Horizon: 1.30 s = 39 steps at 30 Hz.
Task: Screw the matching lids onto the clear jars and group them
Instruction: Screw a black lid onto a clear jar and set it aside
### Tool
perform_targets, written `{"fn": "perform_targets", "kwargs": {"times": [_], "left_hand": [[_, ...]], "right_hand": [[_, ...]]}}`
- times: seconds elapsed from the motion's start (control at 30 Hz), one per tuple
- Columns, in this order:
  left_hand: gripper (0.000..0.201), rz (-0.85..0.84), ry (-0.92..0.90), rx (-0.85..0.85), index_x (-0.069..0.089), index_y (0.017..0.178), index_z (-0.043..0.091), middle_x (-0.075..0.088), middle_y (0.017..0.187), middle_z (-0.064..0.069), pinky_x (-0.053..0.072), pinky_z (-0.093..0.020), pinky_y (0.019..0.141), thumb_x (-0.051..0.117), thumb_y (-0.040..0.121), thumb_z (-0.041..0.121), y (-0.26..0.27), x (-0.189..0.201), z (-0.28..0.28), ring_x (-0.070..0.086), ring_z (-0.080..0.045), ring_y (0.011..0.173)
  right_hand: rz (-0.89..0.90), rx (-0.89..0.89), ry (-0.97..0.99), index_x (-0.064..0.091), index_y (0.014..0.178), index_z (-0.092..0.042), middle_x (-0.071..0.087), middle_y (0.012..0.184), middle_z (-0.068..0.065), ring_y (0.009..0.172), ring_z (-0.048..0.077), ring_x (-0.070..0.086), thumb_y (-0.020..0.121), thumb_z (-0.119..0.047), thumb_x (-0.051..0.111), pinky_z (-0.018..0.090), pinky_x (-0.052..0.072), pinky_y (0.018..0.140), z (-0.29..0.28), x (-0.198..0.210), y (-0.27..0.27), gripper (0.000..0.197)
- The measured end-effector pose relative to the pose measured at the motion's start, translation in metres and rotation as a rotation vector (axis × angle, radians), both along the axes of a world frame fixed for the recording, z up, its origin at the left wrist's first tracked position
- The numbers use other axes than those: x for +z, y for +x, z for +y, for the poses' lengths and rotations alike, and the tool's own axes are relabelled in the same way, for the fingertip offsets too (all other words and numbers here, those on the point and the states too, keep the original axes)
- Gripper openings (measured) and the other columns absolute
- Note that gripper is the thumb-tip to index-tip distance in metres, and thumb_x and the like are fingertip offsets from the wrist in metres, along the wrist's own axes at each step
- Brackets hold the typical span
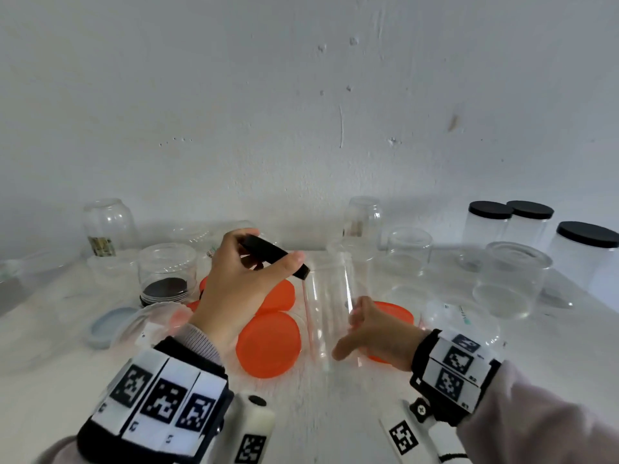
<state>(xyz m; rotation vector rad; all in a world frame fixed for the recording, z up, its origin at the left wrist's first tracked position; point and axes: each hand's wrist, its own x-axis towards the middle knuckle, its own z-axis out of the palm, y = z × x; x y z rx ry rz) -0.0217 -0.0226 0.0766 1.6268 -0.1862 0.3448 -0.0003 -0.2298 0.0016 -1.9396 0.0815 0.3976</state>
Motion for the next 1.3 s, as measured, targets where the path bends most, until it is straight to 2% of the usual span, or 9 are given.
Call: {"fn": "perform_targets", "kwargs": {"times": [0.1,0.37,0.47,0.53,0.63,0.73,0.9,1.03,1.3], "left_hand": [[0.084,0.02,0.002,0.011,0.052,0.117,0.029,0.061,0.114,0.008,0.048,-0.03,0.091,0.077,0.042,0.059,0.006,0.0,-0.009,0.059,-0.008,0.108],[0.083,0.055,0.04,0.003,0.051,0.113,0.024,0.057,0.103,0.011,0.043,-0.015,0.068,0.077,0.044,0.061,0.021,-0.008,-0.027,0.057,-0.001,0.093],[0.081,0.061,0.086,-0.037,0.05,0.11,0.025,0.057,0.102,0.013,0.042,-0.013,0.064,0.075,0.042,0.062,0.022,-0.014,-0.031,0.056,0.002,0.09],[0.076,0.069,0.139,-0.066,0.049,0.108,0.026,0.056,0.103,0.014,0.041,-0.014,0.065,0.075,0.046,0.061,0.024,-0.018,-0.035,0.055,0.003,0.092],[0.075,0.085,0.208,-0.121,0.048,0.11,0.026,0.056,0.103,0.016,0.042,-0.015,0.068,0.073,0.049,0.061,0.025,-0.022,-0.041,0.055,0.003,0.094],[0.08,0.084,0.26,-0.174,0.045,0.116,0.024,0.054,0.107,0.015,0.047,-0.017,0.073,0.072,0.05,0.059,0.024,-0.024,-0.046,0.055,-0.001,0.101],[0.073,0.075,0.295,-0.251,0.041,0.124,0.029,0.051,0.113,0.022,0.044,-0.007,0.07,0.077,0.063,0.047,0.026,-0.028,-0.047,0.052,0.003,0.105],[0.092,0.087,0.286,-0.312,0.036,0.134,0.031,0.049,0.126,0.015,0.041,-0.009,0.079,0.074,0.054,0.054,0.027,-0.032,-0.046,0.051,0.001,0.111],[0.089,0.08,0.324,-0.346,0.035,0.134,0.036,0.048,0.13,0.014,0.043,-0.011,0.084,0.075,0.056,0.054,0.029,-0.04,-0.041,0.05,-0.007,0.12]], "right_hand": [[-0.031,0.004,-0.067,0.03,0.131,-0.022,0.05,0.114,0.004,0.11,0.02,0.051,0.054,-0.003,0.089,0.035,0.046,0.098,-0.001,-0.009,-0.002,0.099],[-0.127,0.039,-0.112,0.023,0.131,-0.029,0.045,0.124,-0.003,0.116,0.013,0.041,0.057,-0.011,0.09,0.024,0.038,0.093,-0.005,-0.017,0.001,0.102],[-0.155,0.027,-0.008,0.022,0.127,-0.034,0.048,0.129,-0.005,0.123,0.014,0.044,0.046,-0.023,0.092,0.032,0.038,0.105,-0.007,-0.013,0.002,0.107],[-0.199,0.027,0.046,0.022,0.132,-0.039,0.049,0.13,-0.007,0.125,0.014,0.044,0.043,-0.029,0.091,0.036,0.036,0.109,-0.009,-0.009,0.003,0.113],[-0.249,0.061,0.038,0.024,0.132,-0.046,0.045,0.13,-0.017,0.126,0.008,0.041,0.053,-0.032,0.09,0.026,0.035,0.102,-0.011,-0.005,0.002,0.104],[-0.281,0.086,0.036,0.026,0.138,-0.044,0.044,0.135,-0.02,0.127,0.006,0.04,0.06,-0.028,0.089,0.028,0.036,0.104,-0.011,-0.005,0.002,0.102],[-0.295,0.096,0.041,0.029,0.132,-0.043,0.05,0.129,-0.02,0.121,0.0,0.045,0.064,-0.022,0.088,0.018,0.04,0.095,-0.012,-0.006,0.003,0.093],[-0.3,0.098,0.045,0.027,0.138,-0.041,0.048,0.132,-0.02,0.126,0.003,0.042,0.064,-0.023,0.087,0.027,0.036,0.106,-0.012,-0.006,0.003,0.097],[-0.267,0.098,0.019,0.025,0.136,-0.047,0.046,0.129,-0.025,0.126,0.005,0.04,0.057,-0.033,0.088,0.03,0.036,0.103,-0.013,-0.008,0.005,0.102]]}}
